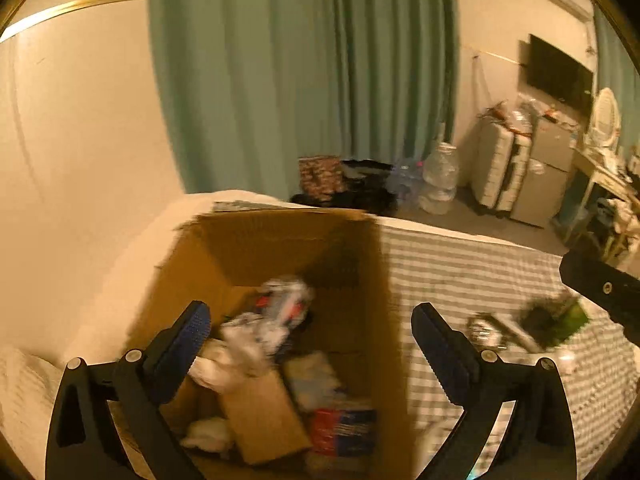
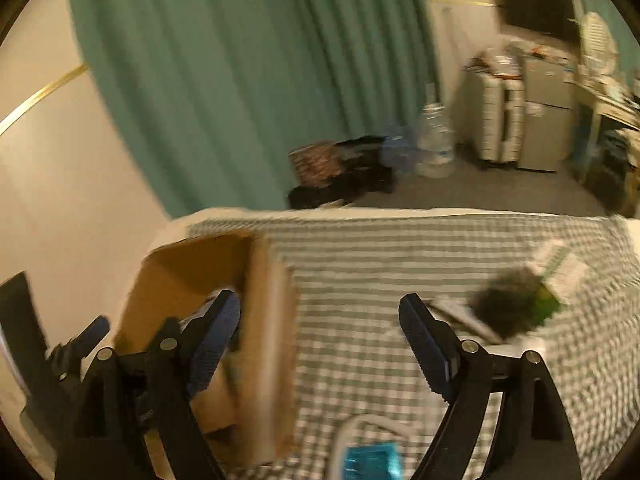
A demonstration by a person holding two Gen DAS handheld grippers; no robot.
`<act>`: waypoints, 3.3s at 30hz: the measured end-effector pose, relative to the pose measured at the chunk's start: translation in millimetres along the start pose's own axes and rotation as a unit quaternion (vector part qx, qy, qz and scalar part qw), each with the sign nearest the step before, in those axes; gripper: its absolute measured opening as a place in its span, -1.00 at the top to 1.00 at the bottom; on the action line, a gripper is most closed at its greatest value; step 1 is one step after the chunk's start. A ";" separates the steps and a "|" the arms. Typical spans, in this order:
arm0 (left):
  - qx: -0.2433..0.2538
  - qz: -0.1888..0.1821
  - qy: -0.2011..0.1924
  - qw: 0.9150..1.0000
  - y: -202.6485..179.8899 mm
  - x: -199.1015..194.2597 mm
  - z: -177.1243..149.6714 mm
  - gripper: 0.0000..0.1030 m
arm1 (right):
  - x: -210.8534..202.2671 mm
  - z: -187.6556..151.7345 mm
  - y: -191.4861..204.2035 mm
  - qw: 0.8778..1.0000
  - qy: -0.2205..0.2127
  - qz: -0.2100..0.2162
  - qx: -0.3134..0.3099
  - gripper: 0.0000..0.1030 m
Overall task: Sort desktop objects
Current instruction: 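Grasp the white plastic bottle with the right tool while the left tool grasps the translucent comb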
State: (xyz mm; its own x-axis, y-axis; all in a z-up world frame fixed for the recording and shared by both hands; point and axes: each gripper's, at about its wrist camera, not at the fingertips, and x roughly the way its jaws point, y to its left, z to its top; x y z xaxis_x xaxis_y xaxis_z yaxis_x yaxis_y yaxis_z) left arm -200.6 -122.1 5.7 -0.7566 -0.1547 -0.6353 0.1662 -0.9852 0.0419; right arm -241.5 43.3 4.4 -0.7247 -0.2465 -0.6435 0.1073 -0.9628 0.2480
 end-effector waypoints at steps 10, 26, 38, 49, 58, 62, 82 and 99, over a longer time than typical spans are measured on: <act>0.050 -0.032 0.000 0.998 -87.8 -14.5 -18.8 -1.00 | -27.3 -10.9 -110.7 0.996 -0.015 -0.068 0.051 -0.61; 0.088 -0.080 0.037 0.992 -184.8 52.0 -79.4 -1.00 | 10.7 -37.7 -215.3 0.988 -0.008 -0.106 0.114 -0.63; 0.108 -0.117 0.083 0.984 -191.4 77.1 -96.4 -1.00 | 31.3 -67.3 -253.5 0.978 0.032 -0.148 0.145 -0.63; 0.045 -0.106 0.138 0.984 -159.1 99.6 -105.2 -1.00 | 61.9 -80.7 -210.3 0.989 0.045 -0.122 0.070 -0.78; 0.117 -0.042 0.144 0.982 -181.1 108.5 -117.9 -1.00 | 87.4 -84.0 -206.0 0.987 0.069 -0.137 0.046 -0.88; 0.106 -0.043 0.162 0.980 -177.5 115.7 -122.8 -1.00 | 98.7 -86.8 -202.5 0.987 0.080 -0.132 0.037 -0.88; 0.098 -0.115 0.139 0.979 -217.3 118.8 -117.0 -1.00 | 71.4 -97.4 -215.4 0.984 0.030 -0.169 0.041 -0.94; 0.058 -0.155 0.151 0.975 -192.1 121.2 -114.7 0.48 | 41.0 -109.8 -233.0 0.977 0.025 -0.187 0.101 -0.94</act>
State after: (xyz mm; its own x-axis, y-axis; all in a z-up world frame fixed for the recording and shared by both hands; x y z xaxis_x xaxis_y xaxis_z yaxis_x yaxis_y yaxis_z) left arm -251.7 56.9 -167.8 -0.5358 0.1642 -0.8282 -0.1273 -0.9854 -0.1130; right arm -221.5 245.4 -159.3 -0.6532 0.1078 -0.7495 -0.2985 -0.9463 0.1240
